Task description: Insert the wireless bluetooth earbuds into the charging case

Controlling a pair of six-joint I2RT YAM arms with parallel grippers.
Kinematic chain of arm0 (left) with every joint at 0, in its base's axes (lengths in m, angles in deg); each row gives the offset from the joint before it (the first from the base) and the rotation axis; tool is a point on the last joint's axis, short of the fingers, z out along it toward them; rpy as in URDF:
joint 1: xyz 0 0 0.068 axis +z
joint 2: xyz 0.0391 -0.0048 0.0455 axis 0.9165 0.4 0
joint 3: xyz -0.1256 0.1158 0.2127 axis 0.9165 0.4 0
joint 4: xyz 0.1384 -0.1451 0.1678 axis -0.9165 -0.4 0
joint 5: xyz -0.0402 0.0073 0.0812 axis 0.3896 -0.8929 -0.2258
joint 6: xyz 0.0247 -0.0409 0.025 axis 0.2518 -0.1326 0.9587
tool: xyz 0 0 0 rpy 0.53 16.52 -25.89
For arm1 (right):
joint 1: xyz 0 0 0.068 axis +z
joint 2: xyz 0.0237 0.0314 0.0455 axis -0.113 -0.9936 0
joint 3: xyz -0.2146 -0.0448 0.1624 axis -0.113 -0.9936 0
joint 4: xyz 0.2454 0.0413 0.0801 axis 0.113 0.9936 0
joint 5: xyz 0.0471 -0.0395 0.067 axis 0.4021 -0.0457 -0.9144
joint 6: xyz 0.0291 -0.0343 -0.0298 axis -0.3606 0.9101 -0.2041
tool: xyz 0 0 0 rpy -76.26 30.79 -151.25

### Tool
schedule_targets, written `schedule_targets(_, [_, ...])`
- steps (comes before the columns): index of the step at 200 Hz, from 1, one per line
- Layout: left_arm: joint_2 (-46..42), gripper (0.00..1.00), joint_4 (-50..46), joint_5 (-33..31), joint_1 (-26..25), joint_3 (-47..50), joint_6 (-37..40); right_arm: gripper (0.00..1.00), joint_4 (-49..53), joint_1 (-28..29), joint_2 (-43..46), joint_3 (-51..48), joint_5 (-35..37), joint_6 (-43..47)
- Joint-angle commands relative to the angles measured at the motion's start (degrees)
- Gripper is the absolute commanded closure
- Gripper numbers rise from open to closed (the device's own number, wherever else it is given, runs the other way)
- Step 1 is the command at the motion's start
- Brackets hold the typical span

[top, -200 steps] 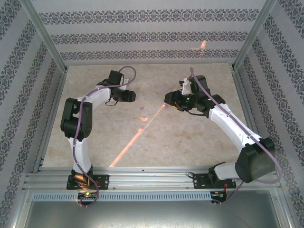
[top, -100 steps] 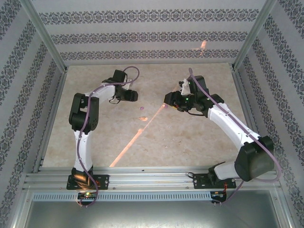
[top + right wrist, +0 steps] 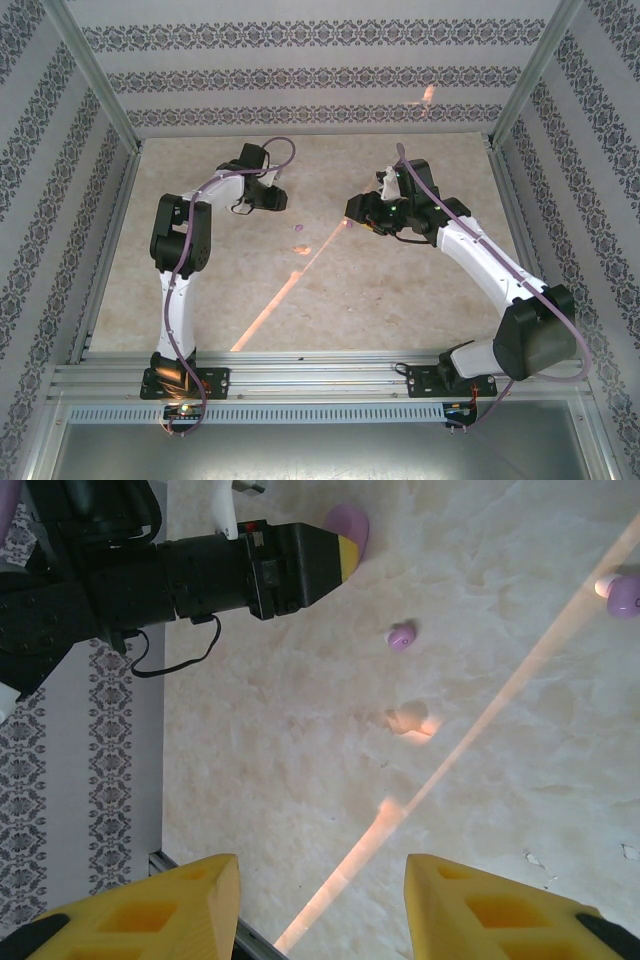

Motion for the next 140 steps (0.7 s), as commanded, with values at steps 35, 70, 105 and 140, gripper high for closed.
schedule_targets(35, [-4.97,0.6,2.14,2.87,-0.99,6.13,4.14,0.53,1.29,-0.84,1.17,1.28,-0.54,-0.85])
schedule_targets(70, [-13.49,0.63,8.71,9.39,-1.24,15.24,7.58,0.53,1.26,-1.17,1.82,1.38,-1.23,-1.28])
schedule_targets(105, [-21.72,0.66,15.69,17.77,-1.72,24.53,8.28,0.51,0.64,-0.76,1.63,1.54,-3.2,-2.51])
schedule_targets(140, [-28.76,0.67,21.02,25.1,-4.38,31.36,10.39,0.48,0.68,0.59,0.48,2.27,-5.54,-2.96])
